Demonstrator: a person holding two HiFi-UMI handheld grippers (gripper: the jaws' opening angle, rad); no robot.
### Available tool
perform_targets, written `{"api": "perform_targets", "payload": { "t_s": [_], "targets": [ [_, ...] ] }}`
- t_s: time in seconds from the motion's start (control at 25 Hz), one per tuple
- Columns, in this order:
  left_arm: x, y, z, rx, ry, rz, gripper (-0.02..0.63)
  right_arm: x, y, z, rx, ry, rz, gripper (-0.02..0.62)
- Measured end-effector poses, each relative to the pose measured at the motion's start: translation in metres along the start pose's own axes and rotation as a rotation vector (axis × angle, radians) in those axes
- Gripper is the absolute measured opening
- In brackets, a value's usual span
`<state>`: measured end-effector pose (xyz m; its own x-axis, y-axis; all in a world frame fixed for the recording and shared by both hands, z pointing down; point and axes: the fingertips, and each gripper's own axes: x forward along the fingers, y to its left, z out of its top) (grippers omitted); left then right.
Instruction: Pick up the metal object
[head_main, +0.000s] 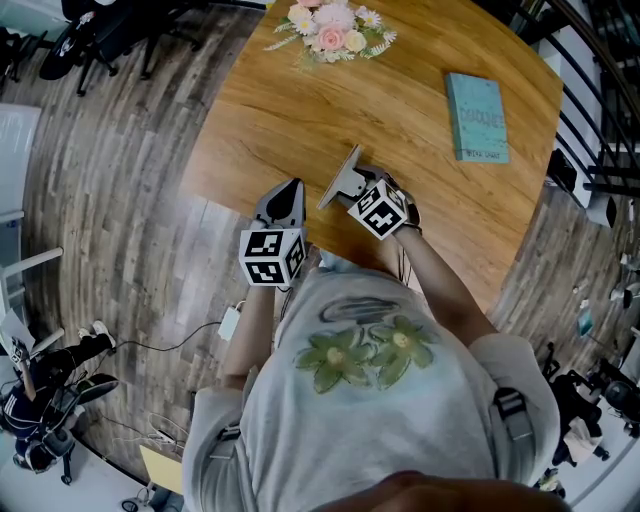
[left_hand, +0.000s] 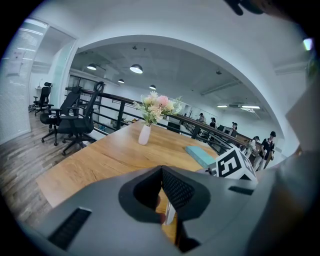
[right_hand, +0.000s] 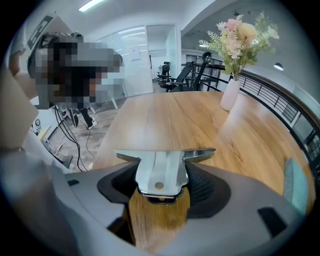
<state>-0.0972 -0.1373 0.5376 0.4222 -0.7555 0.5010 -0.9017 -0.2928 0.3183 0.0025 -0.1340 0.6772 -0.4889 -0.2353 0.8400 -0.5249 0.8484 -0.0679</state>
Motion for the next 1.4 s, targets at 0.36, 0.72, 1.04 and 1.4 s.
{"api": "perform_targets", "payload": {
  "t_s": [0.36, 0.72, 1.04, 1.4],
  "targets": [
    [-0.008, -0.001, 0.001, 0.010, -0.008, 0.007, 0.011, -0.017, 0.003, 0.010, -0.023, -0.030, -0.016, 0.293],
    [-0.016, 0.000, 0.003, 0.013, -0.026, 0.017, 0.011, -0.038, 0.008, 0.028, -0.030, -0.087, -0.034, 0.293],
    [-0.022, 0.000, 0.005, 0.016, -0.044, 0.022, 0.009, -0.056, 0.013, 0.036, -0.034, -0.123, -0.044, 0.293],
    [-0.028, 0.000, 0.011, 0.029, -0.067, 0.030, 0.011, -0.079, 0.015, 0.053, -0.048, -0.177, -0.067, 0.293]
  ]
}}
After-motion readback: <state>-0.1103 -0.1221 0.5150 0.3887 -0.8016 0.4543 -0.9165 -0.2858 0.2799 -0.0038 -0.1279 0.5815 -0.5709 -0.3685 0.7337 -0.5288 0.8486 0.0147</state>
